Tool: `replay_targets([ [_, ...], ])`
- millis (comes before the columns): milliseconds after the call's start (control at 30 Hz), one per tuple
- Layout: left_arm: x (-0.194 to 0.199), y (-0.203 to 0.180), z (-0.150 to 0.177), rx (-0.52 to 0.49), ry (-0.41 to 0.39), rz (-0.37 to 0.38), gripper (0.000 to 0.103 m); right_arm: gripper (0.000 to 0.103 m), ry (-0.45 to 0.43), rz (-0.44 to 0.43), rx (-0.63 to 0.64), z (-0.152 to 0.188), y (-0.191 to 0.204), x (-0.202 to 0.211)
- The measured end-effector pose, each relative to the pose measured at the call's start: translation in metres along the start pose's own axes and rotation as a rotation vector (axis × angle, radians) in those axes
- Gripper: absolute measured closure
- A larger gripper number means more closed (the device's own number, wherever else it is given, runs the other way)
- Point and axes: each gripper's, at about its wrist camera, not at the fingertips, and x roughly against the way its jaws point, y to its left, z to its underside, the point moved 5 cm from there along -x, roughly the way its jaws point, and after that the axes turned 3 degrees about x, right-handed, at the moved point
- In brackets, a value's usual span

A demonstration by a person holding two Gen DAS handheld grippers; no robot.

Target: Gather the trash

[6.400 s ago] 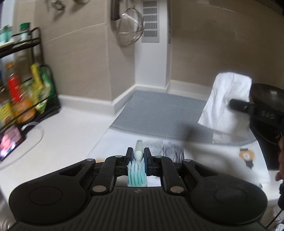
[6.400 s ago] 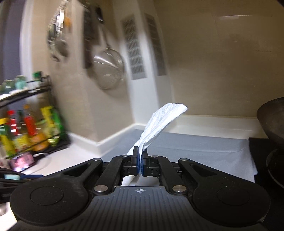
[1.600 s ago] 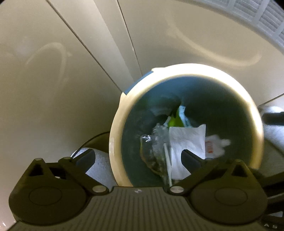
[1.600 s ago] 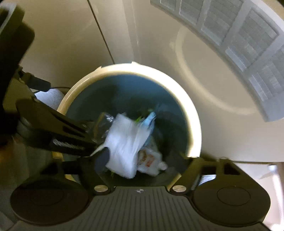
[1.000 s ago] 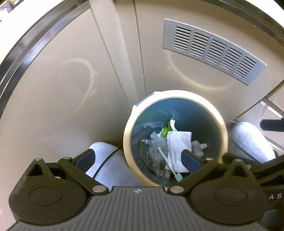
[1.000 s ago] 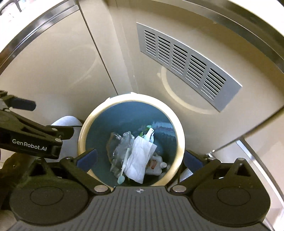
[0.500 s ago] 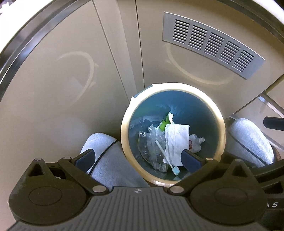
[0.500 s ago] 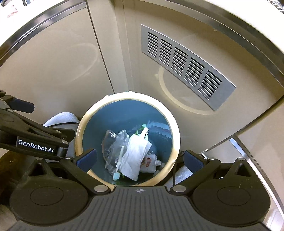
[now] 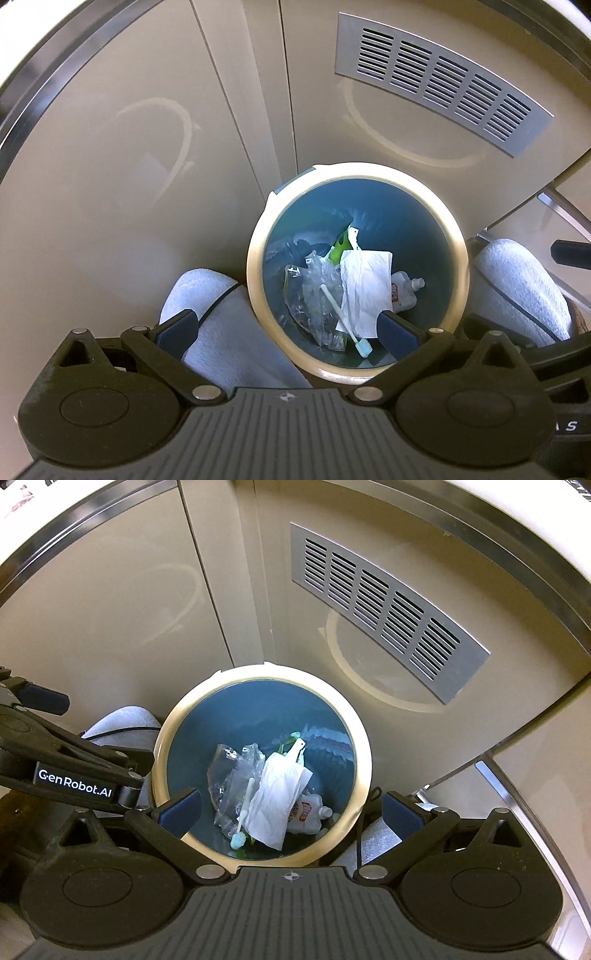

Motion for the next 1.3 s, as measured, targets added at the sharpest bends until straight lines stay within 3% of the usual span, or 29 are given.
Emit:
replay_targets([
  [1300, -0.0022, -0.0009, 0.0001, -0.002, 0.002, -0.024, 0.0, 0.0, 0.005, 0.018, -0.007, 0.0026, -0.0029, 0.0006],
])
